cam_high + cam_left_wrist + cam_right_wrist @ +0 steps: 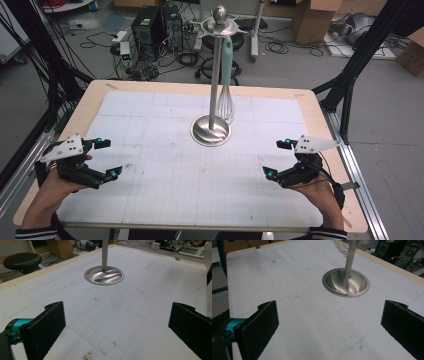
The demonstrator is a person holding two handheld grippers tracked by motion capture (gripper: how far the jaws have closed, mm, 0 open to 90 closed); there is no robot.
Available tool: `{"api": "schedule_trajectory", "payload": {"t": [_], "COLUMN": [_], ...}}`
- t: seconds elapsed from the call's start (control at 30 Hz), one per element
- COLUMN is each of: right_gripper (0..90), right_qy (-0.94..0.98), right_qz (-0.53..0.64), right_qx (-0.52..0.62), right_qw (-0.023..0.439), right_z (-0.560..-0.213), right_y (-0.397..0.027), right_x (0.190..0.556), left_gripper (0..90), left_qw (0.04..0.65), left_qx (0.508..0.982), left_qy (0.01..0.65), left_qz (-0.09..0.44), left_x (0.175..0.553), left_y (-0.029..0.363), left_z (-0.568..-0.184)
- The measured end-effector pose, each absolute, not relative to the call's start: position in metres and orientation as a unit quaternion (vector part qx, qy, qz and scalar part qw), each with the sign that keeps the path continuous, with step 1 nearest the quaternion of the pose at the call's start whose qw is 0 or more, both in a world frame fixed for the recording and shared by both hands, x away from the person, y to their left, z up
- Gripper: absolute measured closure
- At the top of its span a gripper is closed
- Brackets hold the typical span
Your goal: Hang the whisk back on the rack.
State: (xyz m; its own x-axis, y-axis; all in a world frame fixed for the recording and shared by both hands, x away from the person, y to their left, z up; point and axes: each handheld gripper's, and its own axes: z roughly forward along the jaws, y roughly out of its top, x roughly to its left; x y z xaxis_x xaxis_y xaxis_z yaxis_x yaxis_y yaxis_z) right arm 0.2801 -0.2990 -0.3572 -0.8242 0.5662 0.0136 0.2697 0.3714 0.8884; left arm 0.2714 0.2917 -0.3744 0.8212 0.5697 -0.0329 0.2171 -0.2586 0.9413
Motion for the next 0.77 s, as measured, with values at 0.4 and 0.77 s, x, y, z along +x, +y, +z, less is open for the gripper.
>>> {"api": "schedule_trajectory", "payload": {"t": [0.4,0.77], "right_gripper": [0.5,0.4], "right_qy": [0.803,0.793], "right_qz": [0.517,0.528], "right_qx": [0.264,0.268], "right_qw": [0.135,0.143], "right_z": [-0.393,-0.394], "right_y": [-0.307,-0.312], "right_x": [0.271,0.269], "left_gripper": [1.7,1.7], "left_qw": [0.551,0.546], "left_qx": [0.78,0.785], "left_qy": [0.253,0.25], "left_qz": [0.157,0.152], "left_x": [0.27,0.271], "left_y": [0.29,0.284], "left_z": [-0.377,-0.379]}}
